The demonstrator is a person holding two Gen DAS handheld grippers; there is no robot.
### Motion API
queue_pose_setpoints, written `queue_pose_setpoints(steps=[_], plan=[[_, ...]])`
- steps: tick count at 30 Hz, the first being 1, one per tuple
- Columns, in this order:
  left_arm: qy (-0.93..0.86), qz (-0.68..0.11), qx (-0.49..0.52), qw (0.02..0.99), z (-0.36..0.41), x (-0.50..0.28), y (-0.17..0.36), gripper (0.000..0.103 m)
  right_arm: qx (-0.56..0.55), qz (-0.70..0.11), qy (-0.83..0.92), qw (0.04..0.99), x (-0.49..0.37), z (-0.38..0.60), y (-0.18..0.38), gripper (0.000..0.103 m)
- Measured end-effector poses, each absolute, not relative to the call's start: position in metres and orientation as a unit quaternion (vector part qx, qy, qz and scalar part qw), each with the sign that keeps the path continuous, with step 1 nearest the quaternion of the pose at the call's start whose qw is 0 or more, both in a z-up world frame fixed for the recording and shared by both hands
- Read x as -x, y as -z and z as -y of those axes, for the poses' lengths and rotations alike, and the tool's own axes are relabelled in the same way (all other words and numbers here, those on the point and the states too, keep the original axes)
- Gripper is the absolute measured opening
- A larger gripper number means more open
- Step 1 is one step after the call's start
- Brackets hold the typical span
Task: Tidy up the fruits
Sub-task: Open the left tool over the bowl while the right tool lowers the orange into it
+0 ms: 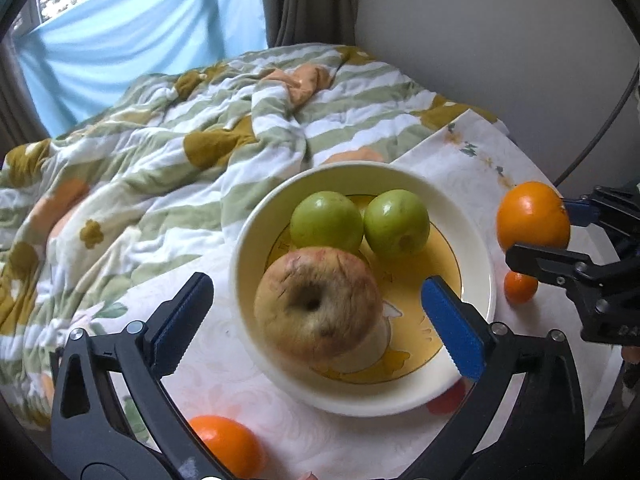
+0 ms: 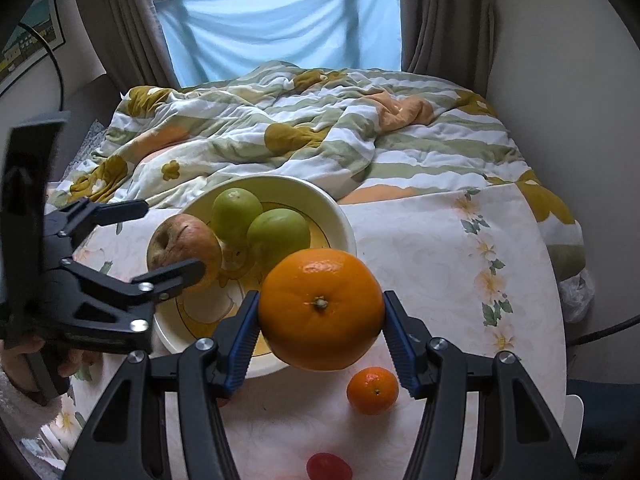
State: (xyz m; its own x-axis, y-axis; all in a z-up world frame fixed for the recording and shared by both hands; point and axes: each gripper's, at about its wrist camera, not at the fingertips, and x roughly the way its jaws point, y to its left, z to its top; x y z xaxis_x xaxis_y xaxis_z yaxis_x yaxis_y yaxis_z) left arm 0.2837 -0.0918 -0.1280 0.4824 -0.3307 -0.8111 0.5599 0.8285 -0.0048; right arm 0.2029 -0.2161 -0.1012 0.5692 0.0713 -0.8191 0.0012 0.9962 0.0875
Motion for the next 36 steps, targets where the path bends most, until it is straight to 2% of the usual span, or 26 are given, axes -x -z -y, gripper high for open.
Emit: queue_pose_setpoints(steps=[15, 36], plan=[[0.224, -0.457, -0.083, 0.857, 0.041, -0.264, 0.119, 0.103, -0.043, -0.478, -0.074, 0.874, -0.226, 0.186, 0.115, 0.055], [0.181, -0.473, -0.063, 0.860, 0.002, -0.244, 0.140, 0.103, -0.012, -0.488, -0.081, 0.869, -0.240, 0.162, 0.151, 0.055]])
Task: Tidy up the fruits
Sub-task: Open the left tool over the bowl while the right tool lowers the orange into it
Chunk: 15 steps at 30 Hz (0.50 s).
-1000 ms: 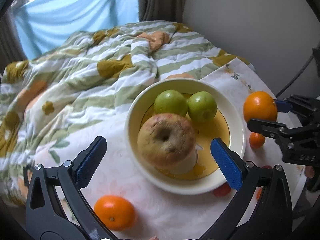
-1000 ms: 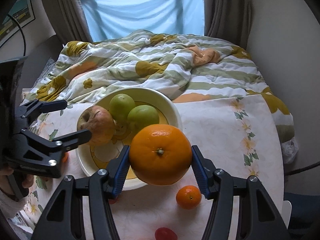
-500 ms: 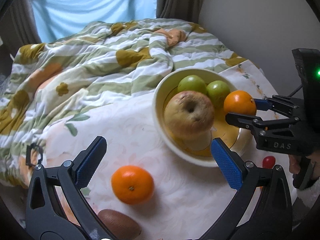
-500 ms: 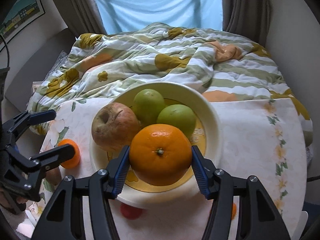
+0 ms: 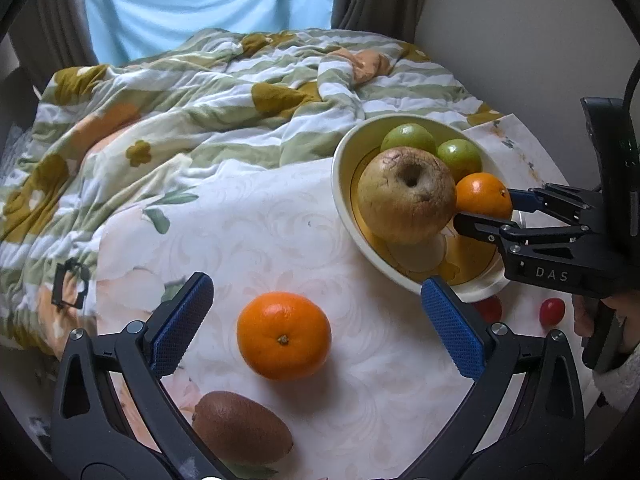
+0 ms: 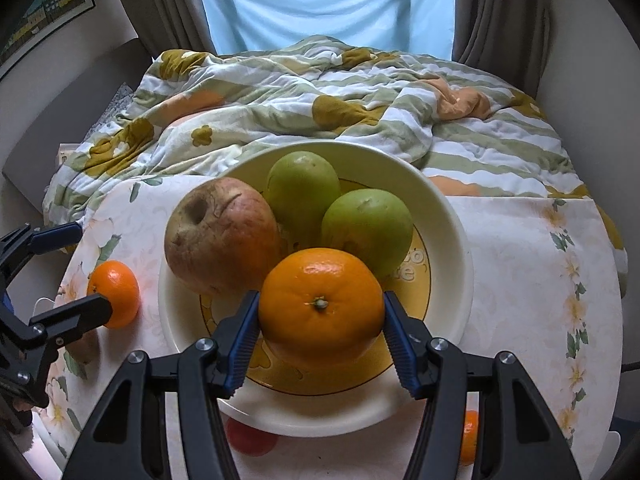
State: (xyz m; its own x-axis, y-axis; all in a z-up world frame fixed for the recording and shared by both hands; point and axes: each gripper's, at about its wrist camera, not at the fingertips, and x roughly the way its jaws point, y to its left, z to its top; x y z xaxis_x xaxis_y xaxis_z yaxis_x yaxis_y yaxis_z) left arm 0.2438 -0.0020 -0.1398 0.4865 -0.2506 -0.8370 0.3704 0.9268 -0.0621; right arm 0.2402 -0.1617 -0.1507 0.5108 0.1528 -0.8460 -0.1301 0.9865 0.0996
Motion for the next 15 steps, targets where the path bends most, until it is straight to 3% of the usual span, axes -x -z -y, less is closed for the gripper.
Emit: queue_pose_setpoints(steps=[3, 4, 5, 7, 15], plan=[[0.178, -0.474, -0.063, 0.860, 0.001, -0.241, 0.141, 0.103, -0.021, -0.487, -0.078, 0.870, -0.237, 0.164, 0.152, 0.056], [0.176, -0.474, -0.063, 0.860, 0.000, -0.240, 0.140, 0.103, -0.028, -0.479, -0.078, 0.874, -0.234, 0.166, 0.150, 0.065], [0.175, -0.474, -0.063, 0.861, -0.001, -0.240, 0.140, 0.103, -0.035, -0.472, -0.080, 0.877, -0.232, 0.168, 0.147, 0.084], [0.172, -0.473, -0.062, 0.862, -0.003, -0.238, 0.139, 0.103, -0.040, -0.461, -0.081, 0.883, -0.229, 0.170, 0.143, 0.101], [0.163, -0.468, -0.057, 0.867, -0.006, -0.230, 0.130, 0.103, -0.020, -0.450, -0.073, 0.890, -0.220, 0.172, 0.130, 0.102]])
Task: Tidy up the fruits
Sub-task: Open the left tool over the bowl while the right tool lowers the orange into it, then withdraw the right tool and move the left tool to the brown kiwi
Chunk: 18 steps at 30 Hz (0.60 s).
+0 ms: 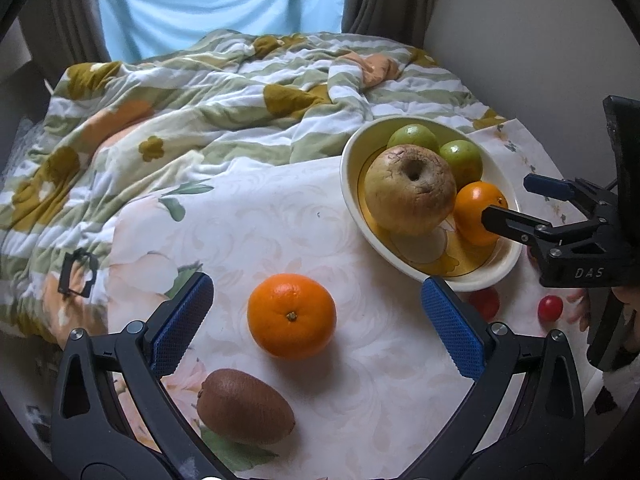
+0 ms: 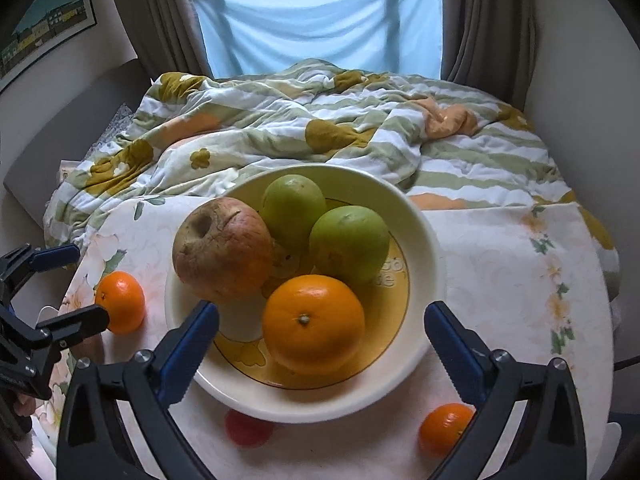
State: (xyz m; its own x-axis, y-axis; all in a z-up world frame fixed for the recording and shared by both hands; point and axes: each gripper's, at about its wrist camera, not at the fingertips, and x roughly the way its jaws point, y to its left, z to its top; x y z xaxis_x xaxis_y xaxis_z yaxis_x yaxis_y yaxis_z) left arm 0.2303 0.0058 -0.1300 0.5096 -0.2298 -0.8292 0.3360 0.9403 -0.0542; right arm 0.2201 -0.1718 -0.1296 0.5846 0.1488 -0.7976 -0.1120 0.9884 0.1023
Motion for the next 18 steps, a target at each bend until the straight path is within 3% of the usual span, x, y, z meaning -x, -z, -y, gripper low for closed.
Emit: queue_pose_setpoints(steps=[18], plan=[[0.137, -0.401, -0.057, 0.904, -0.002, -0.172, 0.051, 0.103, -0.020, -0.399, -0.075, 0.914, -0.151, 0.198, 0.042, 0.102]])
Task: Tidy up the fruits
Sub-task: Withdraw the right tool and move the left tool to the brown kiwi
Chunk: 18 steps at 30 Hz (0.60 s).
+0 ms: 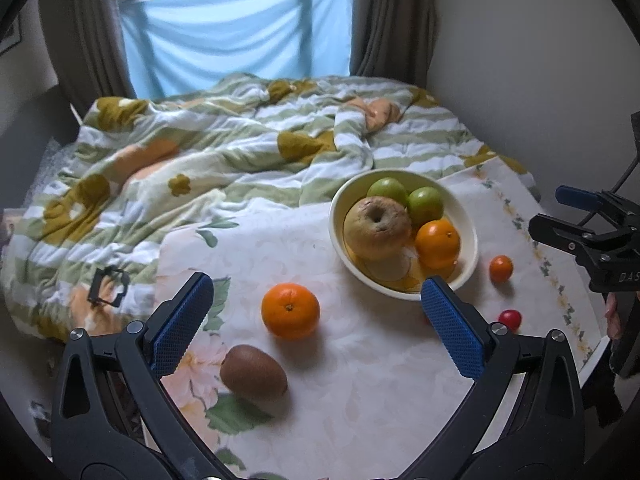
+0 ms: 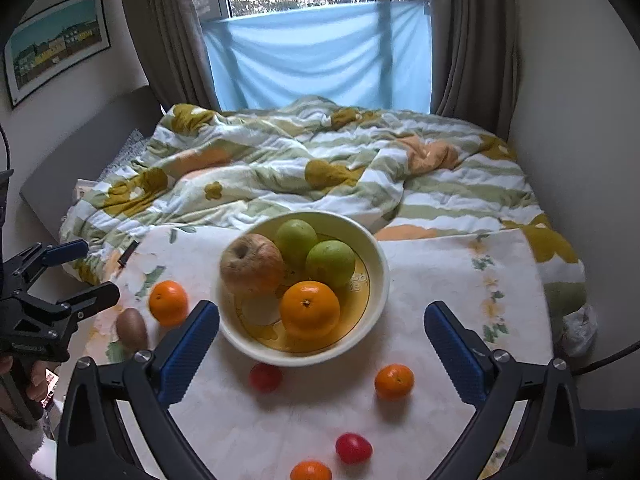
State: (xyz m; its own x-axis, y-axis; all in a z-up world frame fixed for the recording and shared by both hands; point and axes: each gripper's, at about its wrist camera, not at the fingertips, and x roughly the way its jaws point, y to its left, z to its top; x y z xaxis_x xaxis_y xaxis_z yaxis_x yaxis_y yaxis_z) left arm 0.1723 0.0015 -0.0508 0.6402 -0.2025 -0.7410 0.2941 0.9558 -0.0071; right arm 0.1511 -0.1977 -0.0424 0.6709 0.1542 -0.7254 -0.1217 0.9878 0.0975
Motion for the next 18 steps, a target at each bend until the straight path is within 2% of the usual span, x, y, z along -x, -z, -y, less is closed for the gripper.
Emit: queue_pose_setpoints(steps=[9, 18], plan=[[0.117, -0.375, -0.048, 0.918, -0.013, -0.125, 0.030, 0.103, -0.021, -0.408, -0.080, 0.909, -0.108, 0.202, 0.023, 0.102], [0.099, -0.396, -0.042, 0.912, -0.051, -0.113, 0.050, 0.103, -0.026, -0.433, -0.061, 0.899, -0.076, 0.197, 0.042, 0.102]])
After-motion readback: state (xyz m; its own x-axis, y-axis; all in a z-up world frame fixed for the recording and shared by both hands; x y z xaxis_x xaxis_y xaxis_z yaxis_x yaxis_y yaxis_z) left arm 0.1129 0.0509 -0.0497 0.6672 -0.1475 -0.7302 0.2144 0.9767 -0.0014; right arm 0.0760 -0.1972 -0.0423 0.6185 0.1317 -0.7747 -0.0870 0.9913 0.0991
